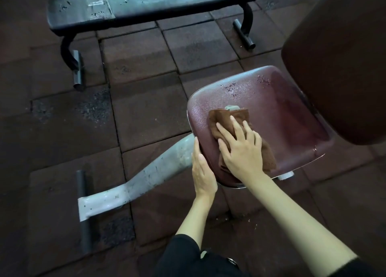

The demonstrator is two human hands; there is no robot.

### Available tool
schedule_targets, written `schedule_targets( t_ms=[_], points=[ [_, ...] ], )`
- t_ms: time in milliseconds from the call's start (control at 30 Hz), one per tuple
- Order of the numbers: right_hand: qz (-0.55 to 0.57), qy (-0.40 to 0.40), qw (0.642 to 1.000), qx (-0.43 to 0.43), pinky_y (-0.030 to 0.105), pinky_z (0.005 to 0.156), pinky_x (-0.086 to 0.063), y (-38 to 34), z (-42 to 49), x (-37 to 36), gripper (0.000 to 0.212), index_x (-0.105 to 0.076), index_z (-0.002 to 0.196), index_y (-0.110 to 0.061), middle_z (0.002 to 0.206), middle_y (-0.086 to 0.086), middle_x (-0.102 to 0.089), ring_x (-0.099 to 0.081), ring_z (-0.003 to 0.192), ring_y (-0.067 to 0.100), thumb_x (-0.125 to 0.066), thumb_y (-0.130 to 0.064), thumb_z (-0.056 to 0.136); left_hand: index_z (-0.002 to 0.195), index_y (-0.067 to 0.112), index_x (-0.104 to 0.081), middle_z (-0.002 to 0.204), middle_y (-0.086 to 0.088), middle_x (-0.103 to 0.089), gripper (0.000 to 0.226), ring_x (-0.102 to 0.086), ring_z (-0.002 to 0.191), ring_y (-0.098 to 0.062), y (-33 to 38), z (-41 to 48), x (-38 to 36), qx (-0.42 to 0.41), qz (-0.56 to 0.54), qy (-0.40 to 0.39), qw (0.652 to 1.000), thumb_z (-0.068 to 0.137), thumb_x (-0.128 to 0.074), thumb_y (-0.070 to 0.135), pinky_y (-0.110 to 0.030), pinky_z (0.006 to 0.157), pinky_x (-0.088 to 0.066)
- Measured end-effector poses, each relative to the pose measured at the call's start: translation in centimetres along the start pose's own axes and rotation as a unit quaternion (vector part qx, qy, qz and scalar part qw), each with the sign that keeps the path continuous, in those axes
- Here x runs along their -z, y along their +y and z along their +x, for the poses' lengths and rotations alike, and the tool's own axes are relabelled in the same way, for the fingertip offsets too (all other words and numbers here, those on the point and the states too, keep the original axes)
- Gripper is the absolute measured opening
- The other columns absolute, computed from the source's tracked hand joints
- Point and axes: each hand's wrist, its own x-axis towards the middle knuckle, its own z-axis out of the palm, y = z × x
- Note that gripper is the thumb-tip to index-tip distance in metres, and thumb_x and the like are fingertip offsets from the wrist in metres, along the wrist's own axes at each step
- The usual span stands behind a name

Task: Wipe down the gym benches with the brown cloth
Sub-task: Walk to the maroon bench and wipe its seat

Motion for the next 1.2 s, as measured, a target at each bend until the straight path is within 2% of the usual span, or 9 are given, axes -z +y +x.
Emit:
schedule_targets(
  t_ms=[67, 200, 267, 400, 500, 633, 800, 1100, 1200],
  points=[
    [-0.011, 0.013, 0.999, 0.052, 0.047, 0.1, -0.031, 0.0, -0.4, -0.1, 0.044, -0.051, 0.134, -0.04, 0.147, 0.001, -0.043, -0.043, 0.129, 0.034, -0.041, -0.045, 0.092, 0.143, 0.019, -0.033, 0.147, 0.007, -0.035, 0.058, -0.027, 0.136, 0.004, 0.5, 0.0, 0.2, 0.002, -0.029, 0.006, 1.0, 0.094, -0.013, 0.043, -0.015, 0.112, -0.02],
    [-0.019, -0.048, 0.974, 0.22, 0.046, 0.103, -0.031, 2.1, -1.7, 0.6, 0.046, -0.049, 0.135, -0.043, 0.15, -0.002, -0.04, -0.042, 0.132, 0.033, -0.042, -0.045, 0.089, 0.137, 0.018, -0.038, 0.137, 0.009, -0.04, 0.055, -0.032, 0.126, 0.012, 0.4, 0.5, 0.7, 0.004, -0.016, 0.017, 1.0, 0.094, -0.014, 0.041, -0.009, 0.107, -0.022],
    [-0.013, -0.072, 0.969, 0.235, 0.046, 0.105, -0.031, 2.6, -1.4, 0.5, 0.047, -0.046, 0.136, -0.045, 0.152, -0.004, -0.036, -0.039, 0.135, 0.031, -0.042, -0.045, 0.089, 0.136, 0.022, -0.037, 0.136, 0.009, -0.041, 0.056, -0.034, 0.128, 0.008, 0.2, 0.7, 0.9, 0.001, -0.008, 0.013, 1.0, 0.091, -0.012, 0.045, -0.012, 0.108, -0.023],
    [0.013, -0.068, 0.979, 0.193, 0.046, 0.105, -0.033, 2.9, 1.7, 0.2, 0.046, -0.049, 0.134, -0.043, 0.149, -0.003, -0.041, -0.04, 0.134, 0.03, -0.041, -0.045, 0.089, 0.144, 0.017, -0.029, 0.147, 0.008, -0.03, 0.061, -0.024, 0.138, 0.001, 0.9, 2.1, 0.7, -0.03, 0.04, -0.001, 0.999, 0.093, -0.01, 0.046, -0.026, 0.116, -0.018],
    [0.021, -0.073, 0.986, 0.146, 0.048, 0.104, -0.035, 3.4, 5.8, -0.5, 0.046, -0.052, 0.133, -0.042, 0.146, -0.001, -0.045, -0.043, 0.132, 0.031, -0.038, -0.046, 0.089, 0.149, 0.015, -0.02, 0.156, 0.002, -0.019, 0.061, -0.013, 0.142, -0.002, 2.1, 3.9, 0.4, -0.068, 0.127, -0.001, 0.99, 0.094, -0.011, 0.042, -0.029, 0.118, -0.008],
    [0.026, -0.064, 0.998, 0.004, 0.047, 0.107, -0.027, 5.2, 11.7, -1.4, 0.049, -0.05, 0.134, -0.042, 0.149, -0.001, -0.04, -0.035, 0.135, 0.032, -0.033, -0.048, 0.088, 0.15, 0.013, -0.012, 0.158, 0.001, -0.009, 0.06, -0.004, 0.145, -0.006, 4.4, 7.0, -0.1, -0.112, 0.244, -0.038, 0.962, 0.095, -0.016, 0.034, -0.029, 0.117, 0.003],
    [0.0, -0.049, 0.989, -0.14, 0.047, 0.111, -0.017, 4.1, 14.9, -2.6, 0.043, -0.046, 0.138, -0.038, 0.154, 0.0, -0.031, -0.024, 0.141, 0.032, -0.041, -0.042, 0.096, 0.15, 0.009, -0.008, 0.159, -0.005, -0.005, 0.069, 0.0, 0.146, -0.015, 4.8, 9.4, -0.6, -0.121, 0.347, -0.07, 0.927, 0.089, -0.003, 0.038, -0.037, 0.119, -0.001],
    [0.027, -0.098, 0.993, 0.059, 0.048, 0.108, -0.024, 3.5, 13.6, -2.1, 0.057, -0.048, 0.134, -0.044, 0.15, -0.001, -0.039, -0.034, 0.136, 0.034, -0.025, -0.056, 0.084, 0.149, 0.006, -0.015, 0.158, -0.008, -0.012, 0.069, -0.006, 0.146, -0.019, 4.7, 9.6, -1.1, -0.13, 0.416, -0.049, 0.899, 0.089, -0.006, 0.038, -0.039, 0.118, -0.001],
    [0.024, -0.104, 0.992, 0.07, 0.048, 0.109, -0.022, 4.8, 14.6, -1.9, 0.057, -0.046, 0.134, -0.049, 0.151, -0.003, -0.037, -0.032, 0.138, 0.032, -0.025, -0.06, 0.082, 0.15, 0.007, -0.013, 0.158, -0.008, -0.01, 0.069, -0.005, 0.146, -0.018, 5.0, 9.8, -1.2, -0.133, 0.431, -0.061, 0.89, 0.089, -0.005, 0.039, -0.038, 0.117, 0.001]
  ],
)
